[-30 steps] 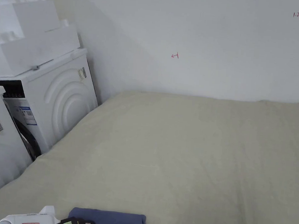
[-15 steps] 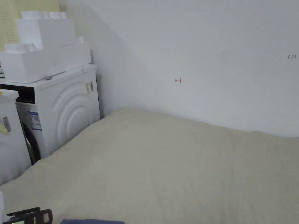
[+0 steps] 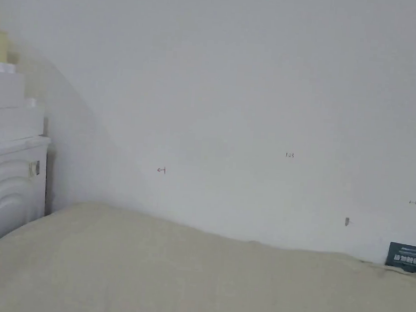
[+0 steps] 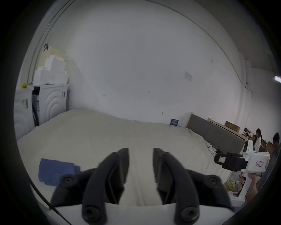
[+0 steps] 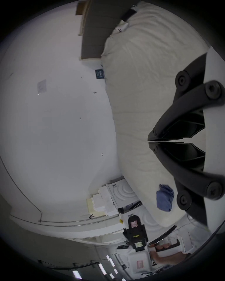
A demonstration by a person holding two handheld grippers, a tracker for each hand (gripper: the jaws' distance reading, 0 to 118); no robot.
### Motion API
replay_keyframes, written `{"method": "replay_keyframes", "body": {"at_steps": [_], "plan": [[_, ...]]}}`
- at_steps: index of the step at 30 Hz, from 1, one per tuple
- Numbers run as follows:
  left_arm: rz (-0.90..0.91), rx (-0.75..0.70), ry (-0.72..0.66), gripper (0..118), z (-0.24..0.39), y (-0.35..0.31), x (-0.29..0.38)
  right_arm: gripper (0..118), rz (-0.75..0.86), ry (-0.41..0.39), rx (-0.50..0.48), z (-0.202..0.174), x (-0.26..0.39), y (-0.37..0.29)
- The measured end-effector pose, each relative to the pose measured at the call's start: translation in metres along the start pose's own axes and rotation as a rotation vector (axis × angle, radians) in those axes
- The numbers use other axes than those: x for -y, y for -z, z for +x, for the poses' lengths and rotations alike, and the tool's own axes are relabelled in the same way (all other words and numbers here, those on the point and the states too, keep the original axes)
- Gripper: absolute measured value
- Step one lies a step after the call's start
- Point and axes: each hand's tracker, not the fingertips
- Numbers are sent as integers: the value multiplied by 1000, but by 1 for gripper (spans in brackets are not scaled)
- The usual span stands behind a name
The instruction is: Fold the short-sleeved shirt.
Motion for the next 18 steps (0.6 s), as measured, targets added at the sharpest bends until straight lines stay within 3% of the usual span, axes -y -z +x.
{"method": "replay_keyframes", "body": {"at_steps": [4, 7, 13, 18], "plan": [[7, -65, 171, 9, 27, -9, 4, 1, -2, -166, 35, -24, 4, -9], [-8, -143, 229, 3, 29, -15, 9, 1, 3, -237, 99, -37, 10, -7], [-10, -175, 232, 0, 20, -23, 15, 1, 1, -187, 62, -34, 8, -4], [-9, -180, 225, 0, 17, -22, 15, 1, 13, -176, 86, -32, 5, -6]]}}
